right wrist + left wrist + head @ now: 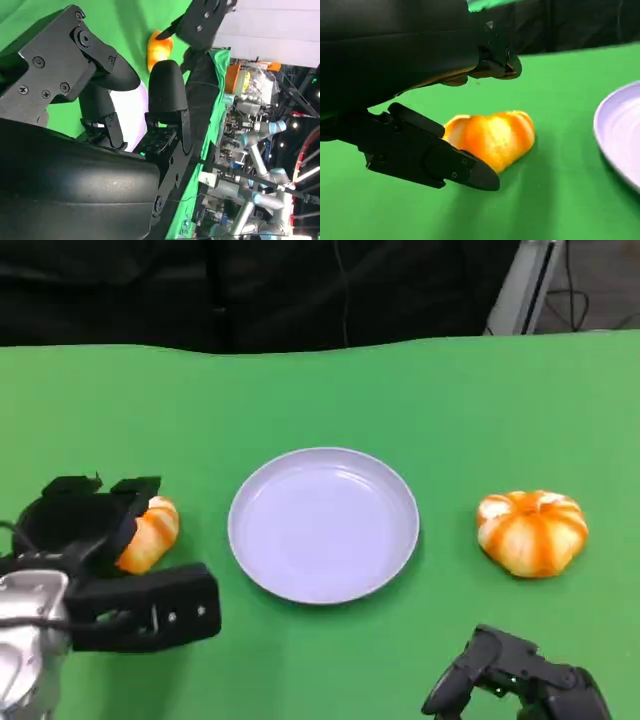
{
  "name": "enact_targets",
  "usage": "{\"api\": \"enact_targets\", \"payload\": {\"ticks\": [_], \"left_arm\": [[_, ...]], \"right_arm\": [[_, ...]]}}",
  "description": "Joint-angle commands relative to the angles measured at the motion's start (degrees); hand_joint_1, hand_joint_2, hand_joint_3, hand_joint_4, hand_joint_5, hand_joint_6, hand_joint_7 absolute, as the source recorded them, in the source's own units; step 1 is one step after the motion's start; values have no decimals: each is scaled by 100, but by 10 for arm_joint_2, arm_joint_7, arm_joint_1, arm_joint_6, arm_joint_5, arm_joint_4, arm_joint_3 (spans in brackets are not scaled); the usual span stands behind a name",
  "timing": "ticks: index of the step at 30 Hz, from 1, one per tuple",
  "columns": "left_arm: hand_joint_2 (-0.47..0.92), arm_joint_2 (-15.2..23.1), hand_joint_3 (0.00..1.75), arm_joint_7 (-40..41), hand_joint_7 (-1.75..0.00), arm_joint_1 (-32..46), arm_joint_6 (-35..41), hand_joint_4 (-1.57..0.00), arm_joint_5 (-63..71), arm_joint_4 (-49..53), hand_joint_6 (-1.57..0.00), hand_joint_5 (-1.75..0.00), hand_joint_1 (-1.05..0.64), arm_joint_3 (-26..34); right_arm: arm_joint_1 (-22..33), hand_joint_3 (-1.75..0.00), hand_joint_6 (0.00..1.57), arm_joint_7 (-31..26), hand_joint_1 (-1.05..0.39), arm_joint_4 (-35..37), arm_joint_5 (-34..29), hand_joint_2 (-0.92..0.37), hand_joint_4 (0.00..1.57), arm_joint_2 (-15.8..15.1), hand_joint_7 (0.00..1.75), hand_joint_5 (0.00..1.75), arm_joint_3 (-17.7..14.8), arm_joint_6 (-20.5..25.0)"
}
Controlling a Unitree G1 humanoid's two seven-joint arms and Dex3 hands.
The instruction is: Grasp the bread from the table and place it into the plate.
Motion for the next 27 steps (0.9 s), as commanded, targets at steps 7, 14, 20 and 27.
{"api": "enact_targets", "payload": {"ticks": [7, 14, 20, 27], "left_arm": [[88, -32, 1, 47, -1, -134, 5, -14, -26, 265, -27, -26, -52, -57], [88, -41, 0, 81, 0, -165, -32, -17, -64, 364, -28, -20, -53, -78], [90, -39, 3, 130, -9, -158, -117, -76, -107, 420, -112, -127, -28, -79], [87, -16, 34, 311, -170, -139, -228, -83, -104, 344, -61, -174, -19, -81]], "right_arm": [[0, -139, 81, -5, -6, 3, -2, -27, 76, -1, 130, 157, -3, -14], [0, -137, 82, -7, -7, 3, -4, -27, 77, 1, 129, 156, -1, -12], [-1, -137, 83, -8, -8, 0, -8, -28, 77, 1, 128, 156, -2, -11], [0, -138, 83, -8, -6, 0, -7, -28, 77, -1, 128, 156, -1, -9]]}}
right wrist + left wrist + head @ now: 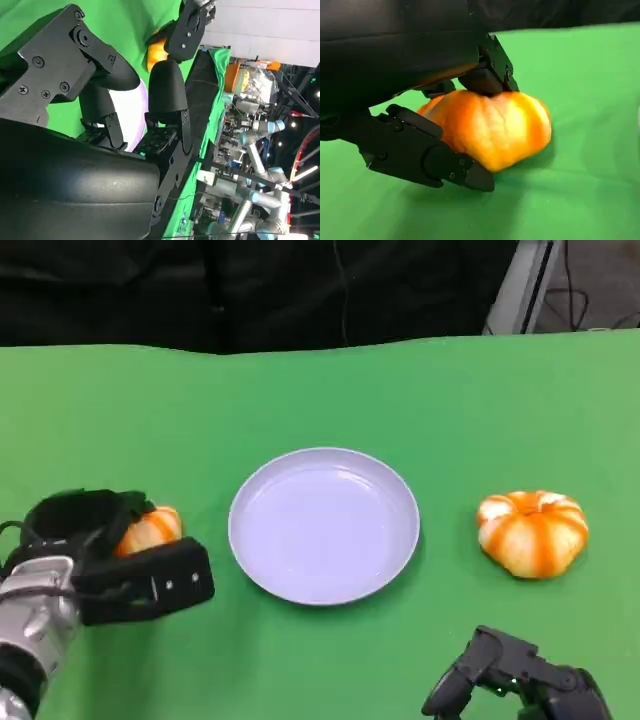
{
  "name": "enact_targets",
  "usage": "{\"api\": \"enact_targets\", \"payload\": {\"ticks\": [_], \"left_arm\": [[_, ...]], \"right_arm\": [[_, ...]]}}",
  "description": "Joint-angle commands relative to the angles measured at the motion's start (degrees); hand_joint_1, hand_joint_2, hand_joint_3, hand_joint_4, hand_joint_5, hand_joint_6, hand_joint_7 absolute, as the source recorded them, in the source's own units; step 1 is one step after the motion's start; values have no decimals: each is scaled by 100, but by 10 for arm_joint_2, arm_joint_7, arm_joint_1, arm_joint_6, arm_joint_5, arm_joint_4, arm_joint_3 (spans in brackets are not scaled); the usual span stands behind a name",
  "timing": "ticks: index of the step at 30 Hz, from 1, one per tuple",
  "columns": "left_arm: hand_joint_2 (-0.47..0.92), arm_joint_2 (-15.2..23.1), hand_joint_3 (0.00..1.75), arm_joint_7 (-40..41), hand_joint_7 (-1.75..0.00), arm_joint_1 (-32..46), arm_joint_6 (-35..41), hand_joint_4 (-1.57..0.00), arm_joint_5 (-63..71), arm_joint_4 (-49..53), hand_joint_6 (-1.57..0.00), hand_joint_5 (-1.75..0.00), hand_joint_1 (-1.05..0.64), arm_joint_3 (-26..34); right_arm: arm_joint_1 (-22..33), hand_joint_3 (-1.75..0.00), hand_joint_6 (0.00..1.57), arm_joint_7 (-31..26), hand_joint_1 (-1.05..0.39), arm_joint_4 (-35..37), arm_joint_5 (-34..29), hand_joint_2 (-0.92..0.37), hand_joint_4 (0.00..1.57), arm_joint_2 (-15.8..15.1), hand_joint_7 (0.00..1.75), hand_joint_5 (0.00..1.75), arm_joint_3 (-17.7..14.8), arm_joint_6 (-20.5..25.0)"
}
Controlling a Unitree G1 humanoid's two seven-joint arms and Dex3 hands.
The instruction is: Grasp the bread from the table and place it into the plate.
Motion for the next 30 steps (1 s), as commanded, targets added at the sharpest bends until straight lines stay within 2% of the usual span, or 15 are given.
{"api": "enact_targets", "payload": {"ticks": [1, 2, 4, 10, 15, 21, 30], "left_arm": [[74, 13, 63, 82, -173, 17, -55, -84, 5, -49, -60, -174, -19, -6], [70, 16, 74, 98, -174, 18, -63, -85, 5, -68, -60, -175, -19, -3], [48, 21, 107, 127, -174, 20, -78, -89, 4, -104, -66, -175, -15, 6], [35, 24, 133, 165, -175, 22, -97, -91, 3, -175, -71, -175, -13, 23], [30, 24, 138, 161, -175, 26, -88, -94, 13, -233, -74, -175, -17, 26], [30, 5, 146, 138, -175, 30, -98, -96, 9, -280, -75, -175, -17, 18], [26, -37, 143, 93, -175, 11, -118, -95, 9, -278, -75, -175, -16, -1]], "right_arm": [[1, -139, 83, -2, -5, -3, 1, -28, 76, -3, 128, 156, -1, 0], [-1, -139, 83, -2, -5, -2, 1, -28, 76, -3, 128, 156, -1, -2], [-4, -139, 83, -2, -4, 3, 3, -27, 77, -3, 128, 156, -1, -4], [-15, -139, 83, -5, -5, 14, 1, -27, 77, 2, 128, 157, 1, 0], [-18, -141, 83, -7, -5, 16, -1, -26, 77, 5, 128, 158, 3, 0], [-19, -140, 83, -7, -4, 15, -1, -26, 77, 4, 128, 158, 1, 2], [-18, -139, 83, -10, -5, 17, -5, -26, 78, 4, 128, 157, 1, 0]]}}
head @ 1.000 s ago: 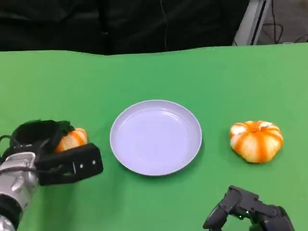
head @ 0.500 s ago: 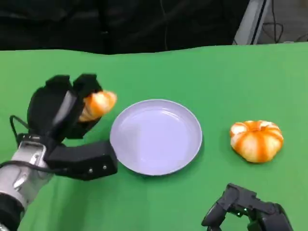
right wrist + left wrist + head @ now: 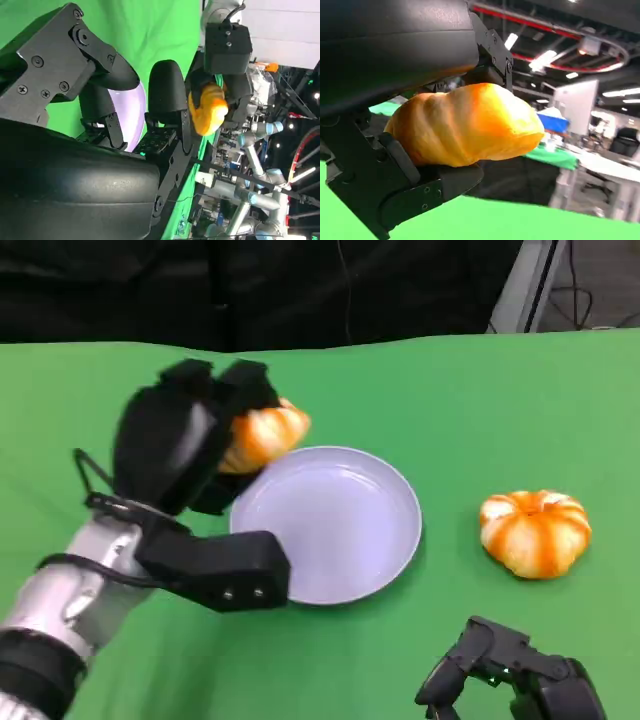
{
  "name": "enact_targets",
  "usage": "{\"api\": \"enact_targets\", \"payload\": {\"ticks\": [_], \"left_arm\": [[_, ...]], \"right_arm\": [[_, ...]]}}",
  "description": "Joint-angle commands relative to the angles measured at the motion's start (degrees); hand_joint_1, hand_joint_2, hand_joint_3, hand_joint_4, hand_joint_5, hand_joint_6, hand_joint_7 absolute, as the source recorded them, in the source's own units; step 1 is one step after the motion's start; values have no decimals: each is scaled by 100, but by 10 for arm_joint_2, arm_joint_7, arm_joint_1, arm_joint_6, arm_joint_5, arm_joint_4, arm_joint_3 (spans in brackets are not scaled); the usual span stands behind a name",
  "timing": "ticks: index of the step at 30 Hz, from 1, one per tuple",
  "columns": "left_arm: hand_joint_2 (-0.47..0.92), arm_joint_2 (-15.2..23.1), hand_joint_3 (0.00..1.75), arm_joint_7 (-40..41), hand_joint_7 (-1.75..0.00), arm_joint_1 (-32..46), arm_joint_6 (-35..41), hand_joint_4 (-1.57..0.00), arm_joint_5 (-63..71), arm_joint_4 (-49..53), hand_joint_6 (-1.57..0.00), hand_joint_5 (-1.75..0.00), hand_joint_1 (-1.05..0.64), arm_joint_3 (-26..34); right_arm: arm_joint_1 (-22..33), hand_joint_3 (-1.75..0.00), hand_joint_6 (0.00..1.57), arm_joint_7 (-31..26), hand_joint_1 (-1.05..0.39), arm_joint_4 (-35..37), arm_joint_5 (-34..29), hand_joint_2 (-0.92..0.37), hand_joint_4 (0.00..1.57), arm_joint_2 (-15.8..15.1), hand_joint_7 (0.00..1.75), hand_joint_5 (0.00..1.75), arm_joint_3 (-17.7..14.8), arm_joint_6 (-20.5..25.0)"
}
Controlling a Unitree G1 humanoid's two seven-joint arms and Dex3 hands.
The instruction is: Grasp the bread from the table and place it into the plate.
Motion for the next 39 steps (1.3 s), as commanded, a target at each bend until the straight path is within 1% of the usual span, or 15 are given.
{"api": "enact_targets", "payload": {"ticks": [1, 12, 16, 17, 18, 19, 20, 21, 22, 23, 24, 26, 29, 33, 39], "left_arm": [[26, -12, 144, -22, -175, -14, -4, -95, 2, 4, -75, -175, -17, -9], [30, -57, 136, -36, -169, -50, 5, -92, 19, 106, -76, -175, -17, -49], [35, -67, 129, -91, -163, -60, 20, -89, 1, 127, -74, -175, -17, -50], [48, -70, 103, -122, -121, -63, 27, -77, -8, 129, -71, -165, -20, -48], [70, -70, 63, -149, -65, -65, 33, -64, -13, 129, -68, -136, -24, -49], [81, -70, 42, -167, -39, -67, 38, -56, -16, 128, -66, -117, -28, -49], [87, -69, 29, -176, -23, -67, 39, -50, -17, 125, -64, -106, -30, -49], [90, -69, 25, -181, -18, -66, 41, -49, -17, 123, -64, -102, -30, -49], [91, -68, 23, -205, -15, -66, 57, -48, -17, 113, -64, -100, -31, -50], [92, -68, 27, -223, -7, -65, 70, -19, -16, 105, -38, -70, -52, -51], [92, -69, 29, -244, -5, -63, 87, -10, -17, 95, -27, -56, -62, -51], [92, -71, 33, -267, -3, -57, 106, -2, -19, 79, -13, -34, -73, -49], [92, -69, 42, -295, -1, -45, 128, 0, -20, 53, -3, -8, -85, -51], [92, -57, 49, -326, 0, -35, 146, 0, -22, 21, 0, -1, -93, -51], [92, -36, 55, -364, 0, -19, 150, 0, -34, -25, 0, 0, -98, -43]], "right_arm": [[3, -139, 83, -6, -5, 2, -3, -26, 78, -2, 128, 157, -3, -2], [13, -138, 83, -3, -6, -9, 2, -26, 77, -3, 127, 157, -1, 0], [15, -137, 83, -4, -7, -10, -2, -27, 77, -3, 126, 156, -1, 0], [16, -137, 83, -4, -7, -12, -3, -27, 77, -3, 126, 156, 0, 1], [17, -137, 83, -4, -7, -14, -5, -28, 77, -3, 126, 156, 0, 1], [18, -137, 83, -5, -7, -15, -5, -28, 77, -3, 126, 156, 0, 2], [19, -137, 83, -5, -7, -16, -6, -28, 77, -3, 126, 156, 0, 2], [19, -137, 83, -5, -7, -16, -6, -28, 76, -3, 126, 156, 0, 2], [19, -137, 83, -4, -7, -16, -6, -28, 76, -3, 126, 156, 0, 2], [20, -136, 83, -4, -8, -17, -5, -28, 76, -3, 126, 156, 1, 3], [20, -136, 83, -3, -8, -18, -4, -28, 76, -3, 126, 156, 1, 4], [21, -136, 83, -2, -8, -19, -4, -29, 76, -4, 126, 156, 1, 6], [21, -136, 83, -4, -6, -20, -5, -29, 77, -3, 126, 156, 2, 5], [22, -138, 83, -3, -6, -21, -5, -28, 77, -3, 126, 156, 2, 6], [21, -137, 83, -3, -7, -20, -4, -28, 76, -4, 126, 156, 0, 5]]}}
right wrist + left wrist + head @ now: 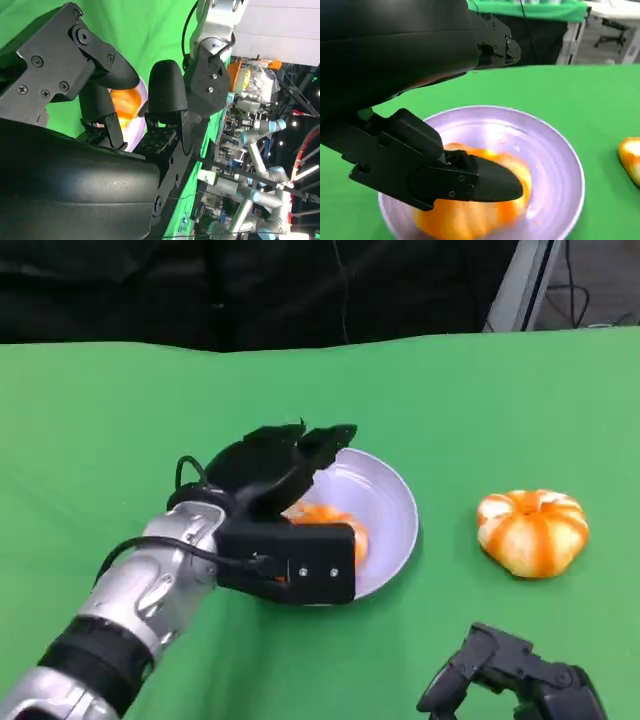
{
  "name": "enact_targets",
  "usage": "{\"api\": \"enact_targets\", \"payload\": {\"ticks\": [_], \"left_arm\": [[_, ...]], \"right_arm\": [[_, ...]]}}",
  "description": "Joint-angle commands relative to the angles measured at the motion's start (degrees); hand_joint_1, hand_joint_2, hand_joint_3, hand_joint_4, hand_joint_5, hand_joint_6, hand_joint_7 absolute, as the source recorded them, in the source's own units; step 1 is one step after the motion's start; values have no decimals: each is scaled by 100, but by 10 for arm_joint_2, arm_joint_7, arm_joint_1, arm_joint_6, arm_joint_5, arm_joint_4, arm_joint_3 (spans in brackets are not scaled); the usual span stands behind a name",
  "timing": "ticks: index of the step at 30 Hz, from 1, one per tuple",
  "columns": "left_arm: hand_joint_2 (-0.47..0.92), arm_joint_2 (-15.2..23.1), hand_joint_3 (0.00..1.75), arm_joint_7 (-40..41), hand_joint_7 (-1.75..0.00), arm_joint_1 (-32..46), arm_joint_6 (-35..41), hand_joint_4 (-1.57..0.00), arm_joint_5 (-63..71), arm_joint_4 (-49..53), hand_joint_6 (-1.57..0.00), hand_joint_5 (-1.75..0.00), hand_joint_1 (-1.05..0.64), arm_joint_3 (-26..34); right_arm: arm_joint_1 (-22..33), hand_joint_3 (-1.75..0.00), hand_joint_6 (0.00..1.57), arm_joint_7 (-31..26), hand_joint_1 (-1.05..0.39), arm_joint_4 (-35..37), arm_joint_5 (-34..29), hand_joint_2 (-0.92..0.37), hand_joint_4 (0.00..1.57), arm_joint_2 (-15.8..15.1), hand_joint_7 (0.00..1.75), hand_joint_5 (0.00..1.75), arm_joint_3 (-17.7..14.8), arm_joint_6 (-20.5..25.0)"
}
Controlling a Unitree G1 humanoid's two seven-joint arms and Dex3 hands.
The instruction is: Grasp the bread from the table and place it into the plate.
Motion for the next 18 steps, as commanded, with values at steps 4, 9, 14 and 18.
{"api": "enact_targets", "payload": {"ticks": [4, 9, 14, 18], "left_arm": [[92, 50, 56, -44, 0, 45, -2, 0, -31, -95, 0, 0, -97, 24], [92, 70, 55, -57, -1, 83, -4, -2, -56, -164, -1, -1, -95, 49], [92, 70, 54, -62, -1, 86, -1, -2, -55, -171, -1, -1, -94, 51], [92, 70, 54, -63, -1, 87, 0, -2, -55, -173, -1, -2, -94, 52]], "right_arm": [[2, -135, 82, 0, -7, -1, 8, -29, 76, -4, 126, 156, -2, 0], [4, -135, 82, 0, -7, -5, 8, -29, 76, -3, 127, 157, -1, 5], [4, -135, 82, 0, -6, -5, 8, -29, 76, -4, 127, 157, -1, 6], [4, -135, 82, 0, -6, -5, 8, -29, 76, -4, 127, 157, 0, 6]]}}
